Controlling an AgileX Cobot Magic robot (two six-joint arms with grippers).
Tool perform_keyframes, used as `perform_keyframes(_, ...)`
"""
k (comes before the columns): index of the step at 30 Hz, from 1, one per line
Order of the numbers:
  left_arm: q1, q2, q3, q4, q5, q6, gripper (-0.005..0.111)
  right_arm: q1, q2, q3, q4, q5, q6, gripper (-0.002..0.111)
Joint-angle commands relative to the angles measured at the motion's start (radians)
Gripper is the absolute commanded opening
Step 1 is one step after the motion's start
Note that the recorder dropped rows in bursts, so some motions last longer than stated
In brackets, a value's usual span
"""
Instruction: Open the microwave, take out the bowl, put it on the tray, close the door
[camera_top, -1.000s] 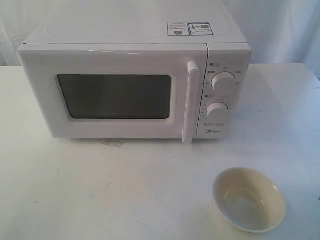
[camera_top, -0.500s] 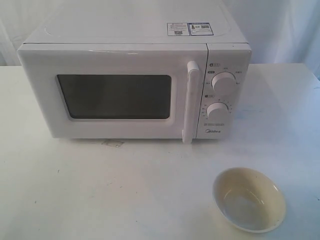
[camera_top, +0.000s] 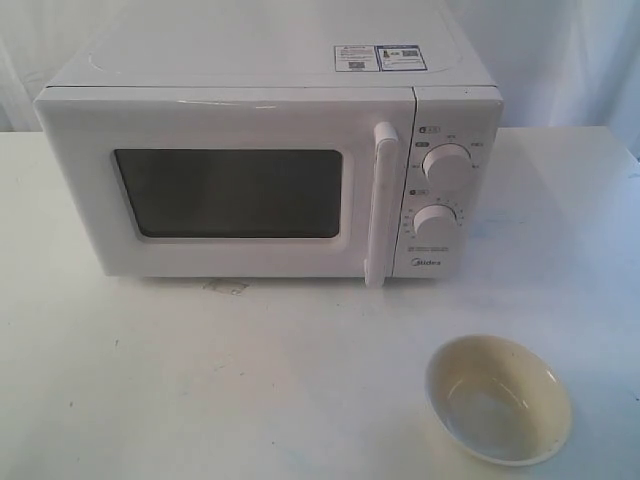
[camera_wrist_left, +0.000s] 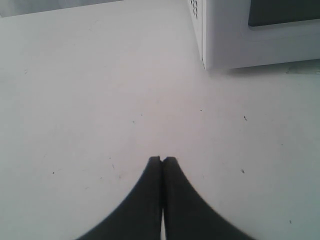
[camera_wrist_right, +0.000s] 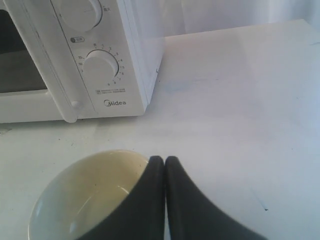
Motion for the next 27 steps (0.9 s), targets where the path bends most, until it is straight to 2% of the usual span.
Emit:
perform_keyframes(1, -0.001, -0.004, 0.004, -0.003, 0.002, -0.003, 0.000, -0.007, -0.005, 0.006, -0.002, 0.000, 0.005, 0.000)
perform_keyframes(27, -0.001, -0.004, 0.004, -0.003, 0.002, -0.003, 0.000, -0.007, -0.005, 0.006, -0.002, 0.000, -0.002, 0.000)
